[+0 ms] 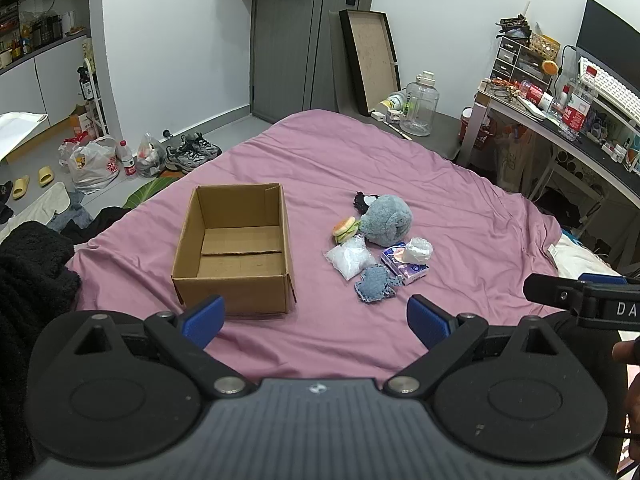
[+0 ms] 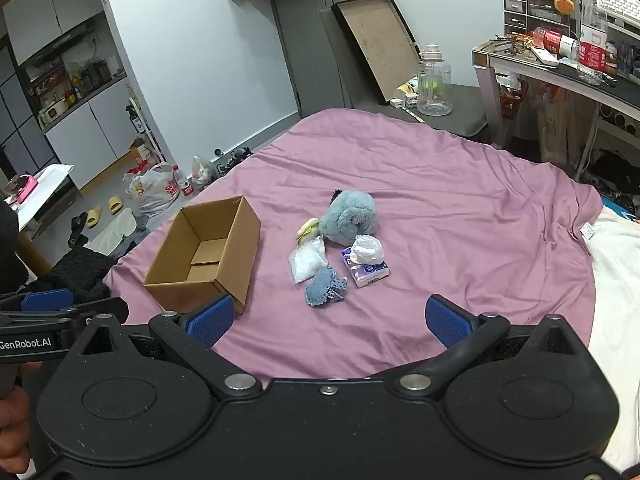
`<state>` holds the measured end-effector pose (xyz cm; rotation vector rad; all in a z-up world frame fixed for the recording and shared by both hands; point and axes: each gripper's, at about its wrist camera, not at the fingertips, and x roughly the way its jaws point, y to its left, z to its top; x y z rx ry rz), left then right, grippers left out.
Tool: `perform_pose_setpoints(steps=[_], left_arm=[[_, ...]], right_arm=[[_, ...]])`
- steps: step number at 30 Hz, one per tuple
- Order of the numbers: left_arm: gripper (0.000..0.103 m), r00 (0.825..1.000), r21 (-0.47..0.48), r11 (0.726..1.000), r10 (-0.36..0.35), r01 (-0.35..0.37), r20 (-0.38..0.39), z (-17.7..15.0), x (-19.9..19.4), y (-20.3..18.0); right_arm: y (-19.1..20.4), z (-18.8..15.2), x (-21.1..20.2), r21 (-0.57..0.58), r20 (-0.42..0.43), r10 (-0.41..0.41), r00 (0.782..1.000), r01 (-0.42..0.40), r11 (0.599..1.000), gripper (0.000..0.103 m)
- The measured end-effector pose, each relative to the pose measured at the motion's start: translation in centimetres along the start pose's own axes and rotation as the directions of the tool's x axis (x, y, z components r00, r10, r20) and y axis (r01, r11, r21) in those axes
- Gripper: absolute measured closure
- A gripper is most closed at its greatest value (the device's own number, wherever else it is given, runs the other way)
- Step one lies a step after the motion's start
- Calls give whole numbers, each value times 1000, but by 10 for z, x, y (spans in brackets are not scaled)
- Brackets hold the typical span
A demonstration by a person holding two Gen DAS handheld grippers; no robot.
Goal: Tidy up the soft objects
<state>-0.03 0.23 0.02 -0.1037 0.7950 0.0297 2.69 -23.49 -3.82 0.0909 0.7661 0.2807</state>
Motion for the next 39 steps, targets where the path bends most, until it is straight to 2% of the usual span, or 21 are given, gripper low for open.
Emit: perform_pose_setpoints(steps=[30,39], left_arm=[[6,1000,3,1000,-1,1,-3,-6,3,-2],[6,1000,-14,1000,13,-13,-9,-2,14,0]], right_arm=[[2,0,-3,-12,5,5,1000,-5,1000,0],[-5,-1,9,-3,-4,10,1000,-10,1000,0]])
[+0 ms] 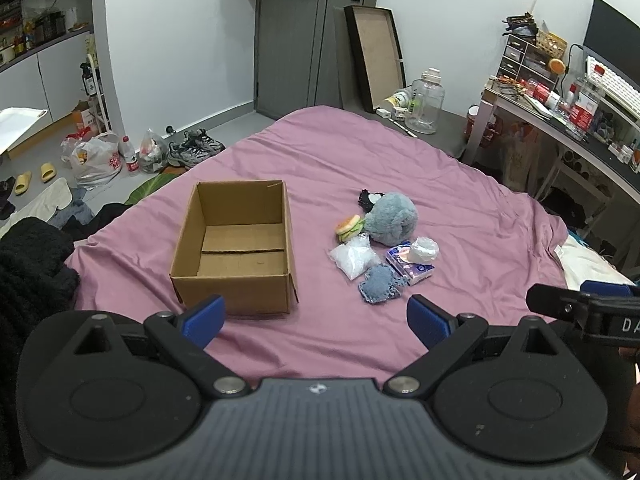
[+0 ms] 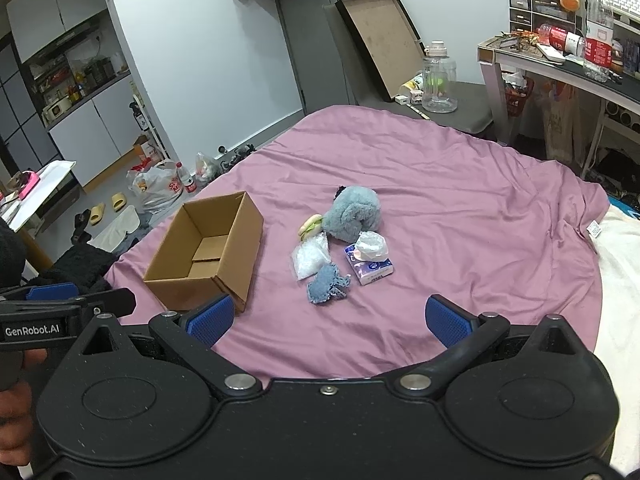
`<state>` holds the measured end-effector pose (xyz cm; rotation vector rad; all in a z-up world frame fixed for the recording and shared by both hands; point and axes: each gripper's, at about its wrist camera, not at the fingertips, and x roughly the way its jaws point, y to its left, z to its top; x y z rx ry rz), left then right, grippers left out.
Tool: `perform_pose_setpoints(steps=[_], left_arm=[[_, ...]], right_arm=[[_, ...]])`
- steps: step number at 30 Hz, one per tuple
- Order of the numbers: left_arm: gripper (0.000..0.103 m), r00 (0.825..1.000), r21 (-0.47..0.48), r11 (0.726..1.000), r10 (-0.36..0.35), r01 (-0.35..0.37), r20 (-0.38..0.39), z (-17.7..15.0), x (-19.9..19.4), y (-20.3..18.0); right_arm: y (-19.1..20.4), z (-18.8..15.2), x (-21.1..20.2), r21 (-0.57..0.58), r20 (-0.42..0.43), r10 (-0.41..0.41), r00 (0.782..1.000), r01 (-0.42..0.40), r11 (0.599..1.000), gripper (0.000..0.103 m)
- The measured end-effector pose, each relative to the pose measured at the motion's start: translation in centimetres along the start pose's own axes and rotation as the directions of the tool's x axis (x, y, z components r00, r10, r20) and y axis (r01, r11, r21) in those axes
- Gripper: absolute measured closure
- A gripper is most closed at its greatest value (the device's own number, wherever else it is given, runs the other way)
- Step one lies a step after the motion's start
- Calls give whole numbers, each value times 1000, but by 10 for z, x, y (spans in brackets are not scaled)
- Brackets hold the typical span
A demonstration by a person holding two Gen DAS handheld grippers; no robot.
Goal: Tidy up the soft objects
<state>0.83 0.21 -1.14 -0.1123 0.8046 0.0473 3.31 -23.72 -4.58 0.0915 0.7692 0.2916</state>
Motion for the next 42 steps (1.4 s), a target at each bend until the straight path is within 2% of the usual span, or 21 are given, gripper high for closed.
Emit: perform_pose_setpoints(steps=[18,33,42], left_arm=[[6,999,-1,1000,-1,1,-47,15,49,-15],[9,991,-38,999,-16,11,-136,23,113,-28],[10,983,-51,999,-11,2,-182,23,151,-32]], right_arm=[[-34,7,43,77,-25,14,1000,-12,997,0],[-64,19,102,143,-75,36,997,-25,989,1],[-83,25,144,203,-111,110,988,-85,975,4]])
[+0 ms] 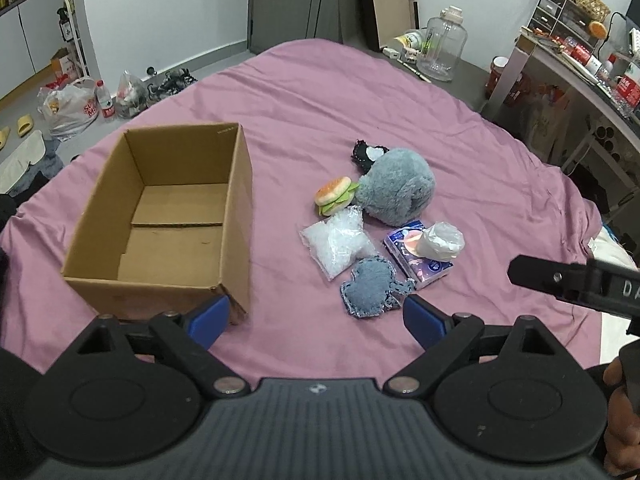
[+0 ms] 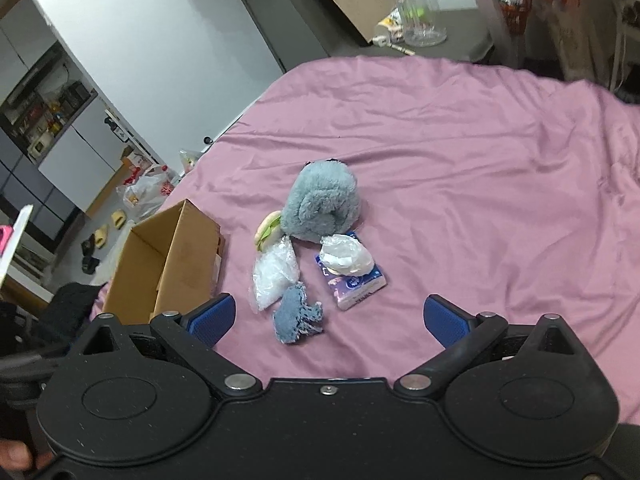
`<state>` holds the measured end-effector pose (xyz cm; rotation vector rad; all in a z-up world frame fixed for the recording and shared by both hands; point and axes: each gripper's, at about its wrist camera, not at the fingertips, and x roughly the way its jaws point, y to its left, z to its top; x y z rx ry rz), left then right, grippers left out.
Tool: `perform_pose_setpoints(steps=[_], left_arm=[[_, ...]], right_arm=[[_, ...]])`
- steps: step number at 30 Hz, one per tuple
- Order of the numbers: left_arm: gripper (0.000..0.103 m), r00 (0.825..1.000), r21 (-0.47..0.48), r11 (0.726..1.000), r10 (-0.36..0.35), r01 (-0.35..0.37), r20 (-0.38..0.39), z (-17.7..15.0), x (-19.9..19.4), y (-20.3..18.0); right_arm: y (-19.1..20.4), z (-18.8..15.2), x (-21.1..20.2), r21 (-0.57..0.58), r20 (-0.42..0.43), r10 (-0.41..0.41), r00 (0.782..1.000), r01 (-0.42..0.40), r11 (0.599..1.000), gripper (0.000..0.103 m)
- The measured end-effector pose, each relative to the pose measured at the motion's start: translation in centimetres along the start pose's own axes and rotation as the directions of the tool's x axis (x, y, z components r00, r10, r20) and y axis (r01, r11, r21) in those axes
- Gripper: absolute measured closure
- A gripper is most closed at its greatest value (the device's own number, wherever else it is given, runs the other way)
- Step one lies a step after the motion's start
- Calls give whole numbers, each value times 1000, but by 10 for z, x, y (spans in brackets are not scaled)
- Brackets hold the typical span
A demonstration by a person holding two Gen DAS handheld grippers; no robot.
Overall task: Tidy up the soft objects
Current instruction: 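Grasp the blue denim patch with the left gripper while the right grasps the white plastic bag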
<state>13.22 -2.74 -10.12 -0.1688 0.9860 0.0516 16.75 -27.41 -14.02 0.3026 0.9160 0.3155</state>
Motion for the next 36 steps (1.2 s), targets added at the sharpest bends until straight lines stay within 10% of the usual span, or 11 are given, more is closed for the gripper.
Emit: perform_pose_setpoints(steps=[36], left_arm=[[38,973,-67,997,-52,38,-223,13,159,-32]], right_arm=[[-36,23,114,39,-67,91,994,-89,995,11]])
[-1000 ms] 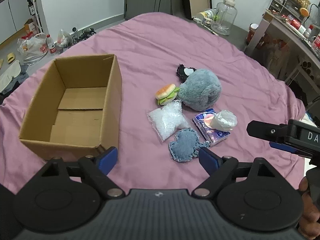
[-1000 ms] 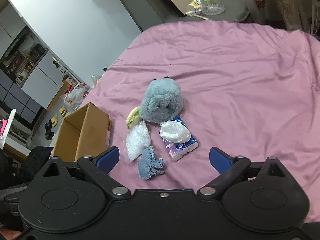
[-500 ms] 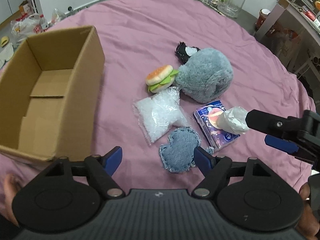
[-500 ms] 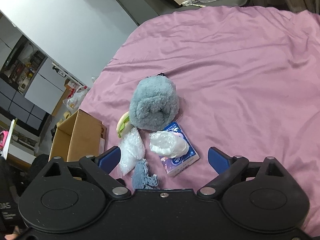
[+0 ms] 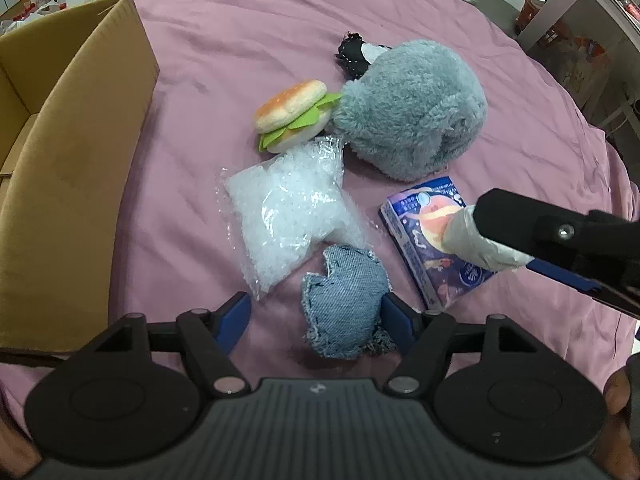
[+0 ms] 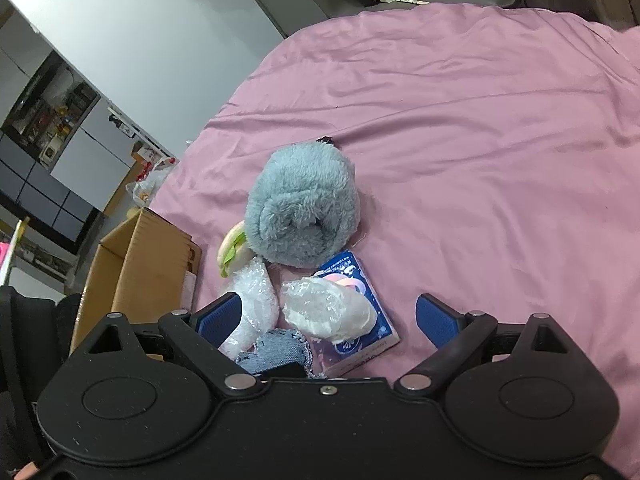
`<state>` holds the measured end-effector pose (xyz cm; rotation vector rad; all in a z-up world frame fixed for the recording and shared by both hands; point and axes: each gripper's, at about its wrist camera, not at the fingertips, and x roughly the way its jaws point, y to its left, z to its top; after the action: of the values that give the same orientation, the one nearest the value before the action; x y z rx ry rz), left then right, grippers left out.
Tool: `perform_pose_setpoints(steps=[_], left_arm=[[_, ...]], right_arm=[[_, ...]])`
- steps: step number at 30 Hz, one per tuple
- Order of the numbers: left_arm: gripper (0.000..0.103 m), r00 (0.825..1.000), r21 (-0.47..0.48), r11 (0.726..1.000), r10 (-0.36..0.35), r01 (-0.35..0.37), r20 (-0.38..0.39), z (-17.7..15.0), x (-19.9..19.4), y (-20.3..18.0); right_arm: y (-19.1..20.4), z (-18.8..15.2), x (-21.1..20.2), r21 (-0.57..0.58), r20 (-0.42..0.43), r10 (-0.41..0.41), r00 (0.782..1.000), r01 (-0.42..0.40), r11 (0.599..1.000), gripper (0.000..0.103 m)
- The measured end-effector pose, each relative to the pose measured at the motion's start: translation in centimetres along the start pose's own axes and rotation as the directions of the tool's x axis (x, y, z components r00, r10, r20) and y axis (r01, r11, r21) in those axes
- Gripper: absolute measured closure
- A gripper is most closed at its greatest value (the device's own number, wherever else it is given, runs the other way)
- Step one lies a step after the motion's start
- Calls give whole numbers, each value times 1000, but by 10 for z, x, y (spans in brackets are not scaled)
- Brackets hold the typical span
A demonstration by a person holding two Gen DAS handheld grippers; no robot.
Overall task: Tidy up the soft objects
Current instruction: 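Grasp the blue denim patch with the left gripper while the right grasps the white plastic bag, then carry both items into the cardboard box and open both grippers to release them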
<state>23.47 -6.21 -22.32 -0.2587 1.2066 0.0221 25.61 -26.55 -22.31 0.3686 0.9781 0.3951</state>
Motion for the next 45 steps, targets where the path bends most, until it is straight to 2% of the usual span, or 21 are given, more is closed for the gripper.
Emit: perform_pose_setpoints(steps=[1,3,4,6,11,17,25,35,45], left_arm=[[41,1000,-5,1000,-7,7,4,0,0,0],[60,1000,-19,1000,-23,23,11,1,-2,1],[66,999,-25,999,-29,29,15,1,-3,1],[76,999,-32,998,-45,45,20,0,-5,1],[84,996,-42,996,-82,84,38,-5,-13,4],[85,991,-47,992,-110,114,74,-7,-35,9],[85,976,-31,989,-140,147,168,-6,-79,18],[85,966,-16,988,-147,154,212,2,-115,48],[85,952,-41,986,-142,159,272,20,-139,87]], right_arm=[[0,0,2,-6,-1,-2,1000,2,1000,12],[-1,1,5,-8,-3,-3,1000,3,1000,23],[-1,1,7,-8,-10,-3,1000,3,1000,26],[-4,1,10,-2,-22,-3,1000,3,1000,50],[-7,-2,5,8,1,-16,1000,16,1000,52],[3,-4,-8,-2,29,-62,998,62,998,53],[27,-9,-33,-10,74,-100,992,101,995,53],[79,-13,-49,-24,120,-98,988,102,995,53],[122,-14,-43,-45,146,-98,984,106,993,53]])
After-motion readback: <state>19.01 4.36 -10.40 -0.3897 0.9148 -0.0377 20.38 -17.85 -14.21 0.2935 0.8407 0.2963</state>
